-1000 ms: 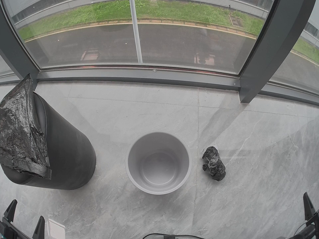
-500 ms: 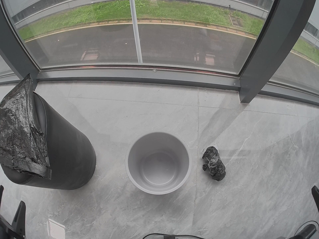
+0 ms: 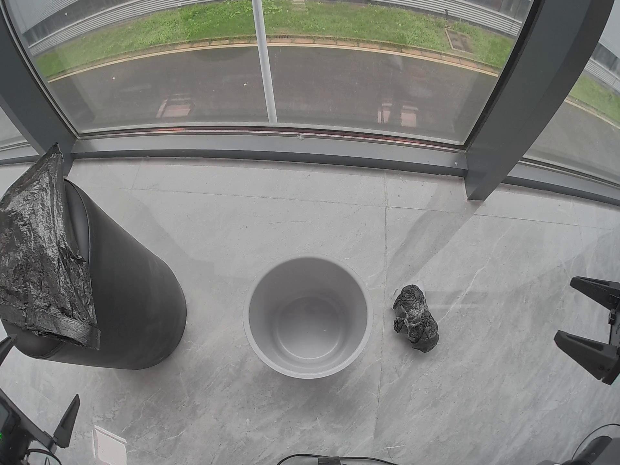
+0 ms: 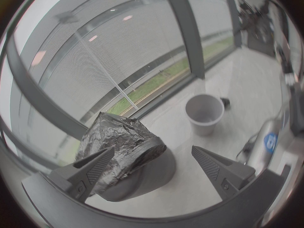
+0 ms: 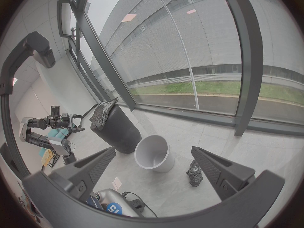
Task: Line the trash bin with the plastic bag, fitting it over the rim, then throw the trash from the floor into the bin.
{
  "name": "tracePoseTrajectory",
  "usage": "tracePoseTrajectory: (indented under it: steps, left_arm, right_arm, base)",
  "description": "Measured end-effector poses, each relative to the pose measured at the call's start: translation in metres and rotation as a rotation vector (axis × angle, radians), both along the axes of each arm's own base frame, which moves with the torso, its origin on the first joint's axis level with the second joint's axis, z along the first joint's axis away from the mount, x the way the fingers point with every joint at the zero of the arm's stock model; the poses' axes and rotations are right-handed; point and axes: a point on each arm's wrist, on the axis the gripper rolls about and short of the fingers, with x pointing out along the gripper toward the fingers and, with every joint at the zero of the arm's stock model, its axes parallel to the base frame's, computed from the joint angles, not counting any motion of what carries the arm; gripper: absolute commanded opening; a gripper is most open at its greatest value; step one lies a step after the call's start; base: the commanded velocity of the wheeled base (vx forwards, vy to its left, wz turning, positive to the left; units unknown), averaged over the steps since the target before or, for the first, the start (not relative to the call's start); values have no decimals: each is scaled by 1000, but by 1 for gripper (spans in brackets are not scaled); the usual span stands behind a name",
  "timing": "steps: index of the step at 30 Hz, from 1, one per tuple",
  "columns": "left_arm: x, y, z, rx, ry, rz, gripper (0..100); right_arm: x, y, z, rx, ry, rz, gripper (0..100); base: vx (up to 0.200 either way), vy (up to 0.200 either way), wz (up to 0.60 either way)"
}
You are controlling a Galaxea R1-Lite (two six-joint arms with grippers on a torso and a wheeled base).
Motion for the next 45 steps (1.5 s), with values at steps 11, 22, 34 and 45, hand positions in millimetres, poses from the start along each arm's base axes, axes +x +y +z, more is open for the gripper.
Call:
tracePoseTrajectory:
  steps: [11, 22, 34, 45]
  left_arm:
    - [21, 4, 6, 526, 15, 122, 100]
    - [35, 5, 5, 609, 58, 183, 100]
    - [64, 4, 13, 605, 87, 173, 100]
    - [97, 3, 8, 615, 141, 153, 100]
  right_arm:
    - [22, 5, -8, -6, 72, 36, 100]
    - [31, 6, -11, -8, 106, 31, 100]
    - [37, 4, -14, -10, 135, 6, 100]
    - [47, 0, -15, -4, 122, -34, 100]
  base:
    - [0, 0, 0]
    - [0, 0, 0]
    - [0, 0, 0]
    - [0, 0, 0]
